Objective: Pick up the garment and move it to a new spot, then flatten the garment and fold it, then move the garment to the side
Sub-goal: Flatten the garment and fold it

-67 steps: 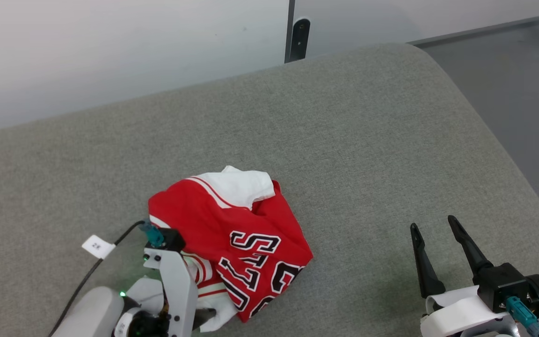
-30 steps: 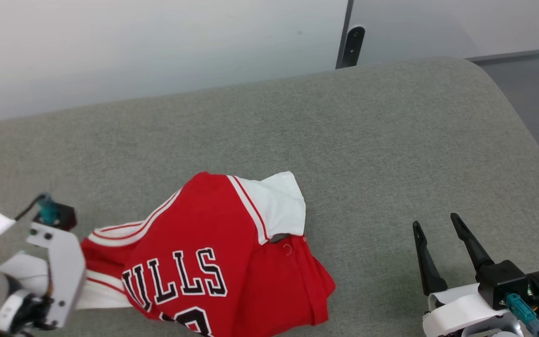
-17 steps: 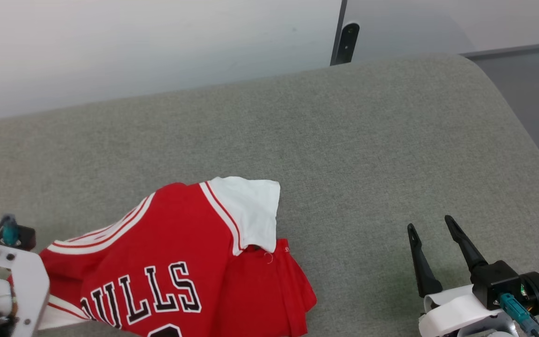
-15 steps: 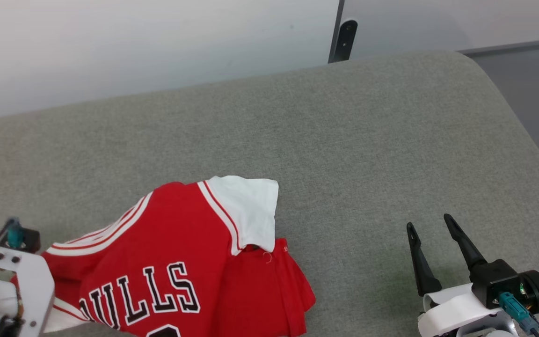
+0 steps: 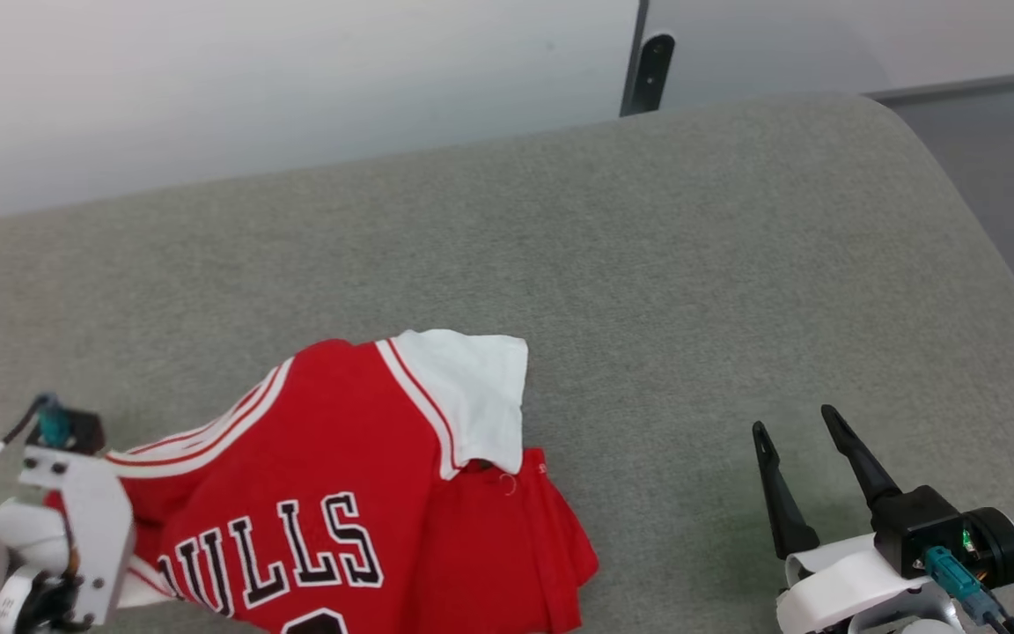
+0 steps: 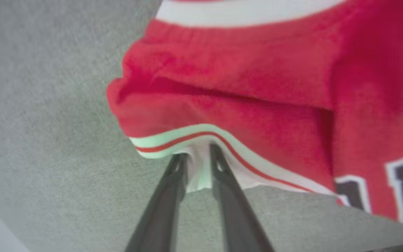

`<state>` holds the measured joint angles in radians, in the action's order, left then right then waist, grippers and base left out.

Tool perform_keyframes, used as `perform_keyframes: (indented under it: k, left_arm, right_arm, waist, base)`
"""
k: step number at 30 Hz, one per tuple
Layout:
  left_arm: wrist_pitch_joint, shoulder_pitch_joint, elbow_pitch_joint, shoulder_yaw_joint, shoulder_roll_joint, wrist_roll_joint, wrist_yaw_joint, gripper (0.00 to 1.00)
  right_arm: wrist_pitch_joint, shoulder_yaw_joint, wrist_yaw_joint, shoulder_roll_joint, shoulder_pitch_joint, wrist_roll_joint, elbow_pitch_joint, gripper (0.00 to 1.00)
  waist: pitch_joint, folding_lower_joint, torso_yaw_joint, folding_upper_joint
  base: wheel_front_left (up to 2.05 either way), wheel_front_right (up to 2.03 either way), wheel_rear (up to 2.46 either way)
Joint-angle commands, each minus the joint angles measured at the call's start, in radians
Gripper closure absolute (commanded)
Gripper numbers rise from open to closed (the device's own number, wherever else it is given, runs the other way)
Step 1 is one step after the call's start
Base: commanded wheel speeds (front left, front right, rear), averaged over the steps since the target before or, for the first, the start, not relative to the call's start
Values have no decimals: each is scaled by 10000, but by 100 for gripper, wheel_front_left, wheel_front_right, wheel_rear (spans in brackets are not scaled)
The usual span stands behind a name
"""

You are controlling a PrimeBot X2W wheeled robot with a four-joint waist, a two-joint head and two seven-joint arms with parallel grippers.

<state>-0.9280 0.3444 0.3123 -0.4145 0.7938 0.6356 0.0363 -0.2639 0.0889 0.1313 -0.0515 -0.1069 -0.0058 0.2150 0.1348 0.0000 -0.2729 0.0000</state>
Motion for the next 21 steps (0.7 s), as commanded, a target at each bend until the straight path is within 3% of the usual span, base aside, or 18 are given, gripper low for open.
perform_keyframes:
  k: [1,12,21]
  left_arm:
    - [0,57,-121,9,-9,25,41,0]
    - [328,-264,-1442,274,18,55,605,0]
    - [1981,-1044,-2242,884,-526,504,902,0]
  right_arm:
    - [-9,17,-10,21,121,-19,32,0]
    - [-9,175,-9,-101,61,217,427,0]
    - [-9,327,-10,-224,187,573,371,0]
  waist:
    - [-234,0,268,0]
    - [-1052,0,1423,0]
    - [-1462,0,2184,0]
  base:
    - [0,0,0]
    - [0,0,0]
    - [0,0,0]
